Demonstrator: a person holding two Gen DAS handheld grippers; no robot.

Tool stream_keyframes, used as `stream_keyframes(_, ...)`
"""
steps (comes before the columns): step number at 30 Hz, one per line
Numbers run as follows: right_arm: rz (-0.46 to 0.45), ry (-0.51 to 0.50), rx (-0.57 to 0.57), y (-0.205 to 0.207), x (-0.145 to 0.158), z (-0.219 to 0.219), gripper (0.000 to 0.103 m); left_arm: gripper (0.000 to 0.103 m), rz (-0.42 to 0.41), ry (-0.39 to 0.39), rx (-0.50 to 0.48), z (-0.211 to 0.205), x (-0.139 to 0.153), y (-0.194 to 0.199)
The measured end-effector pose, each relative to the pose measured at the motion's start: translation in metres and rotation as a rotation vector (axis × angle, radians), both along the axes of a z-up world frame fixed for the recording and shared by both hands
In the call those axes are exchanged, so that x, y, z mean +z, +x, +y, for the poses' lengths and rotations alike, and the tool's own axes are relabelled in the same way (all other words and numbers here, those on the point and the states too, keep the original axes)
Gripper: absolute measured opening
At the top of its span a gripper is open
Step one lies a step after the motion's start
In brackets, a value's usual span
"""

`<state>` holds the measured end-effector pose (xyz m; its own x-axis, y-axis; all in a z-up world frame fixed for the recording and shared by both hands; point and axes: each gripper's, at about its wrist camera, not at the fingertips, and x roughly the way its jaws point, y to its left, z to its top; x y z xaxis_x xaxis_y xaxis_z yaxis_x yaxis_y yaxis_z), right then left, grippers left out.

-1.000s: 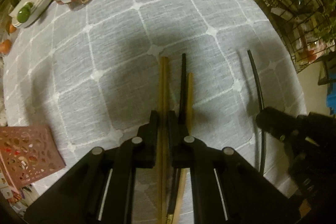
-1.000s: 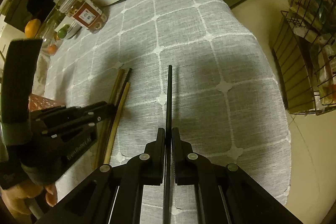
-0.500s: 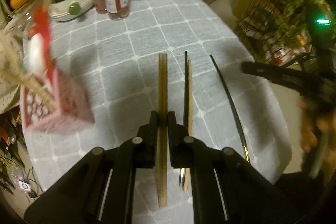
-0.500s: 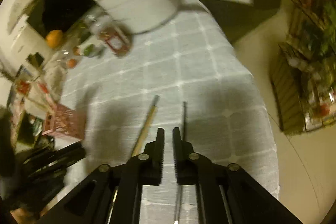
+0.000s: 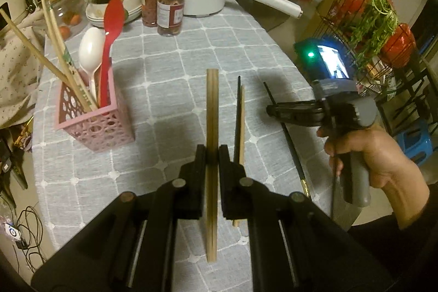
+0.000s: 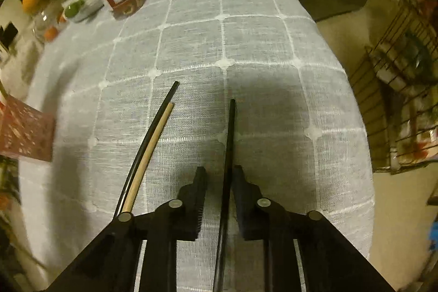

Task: Organize utensils
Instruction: 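Lift the wooden chopstick with the left tool while the right lifts the black chopstick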

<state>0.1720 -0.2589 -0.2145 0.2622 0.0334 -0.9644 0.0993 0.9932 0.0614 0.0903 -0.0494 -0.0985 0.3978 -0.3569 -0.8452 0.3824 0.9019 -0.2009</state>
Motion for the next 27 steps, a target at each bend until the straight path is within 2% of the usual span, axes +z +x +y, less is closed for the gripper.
stream_keyframes(4, -0.019, -0.039, -0.002, -0.002, 0.001, 0.004, 0.006, 0.010, -0.031, -0.008, 0.008, 0.006, 0.009, -0.007)
stream_keyframes(8, -0.065, 0.010, 0.001, -0.010, 0.012, 0.003, 0.006, 0.010, -0.060, -0.029, 0.020, 0.015, 0.019, -0.012)
stream_keyframes(15, -0.247, 0.067, 0.045, -0.032, 0.073, 0.014, 0.006, 0.010, -0.136, -0.065, 0.049, 0.030, 0.042, -0.022)
stream_keyframes(19, -0.350, 0.073, 0.064, -0.049, 0.105, 0.024, 0.006, 0.009, -0.209, -0.074, 0.070, 0.040, 0.060, -0.028)
stream_keyframes(27, -0.488, 0.092, 0.122, -0.076, 0.148, 0.044, 0.006, 0.009, -0.348, -0.108, 0.135, 0.059, 0.090, -0.036)
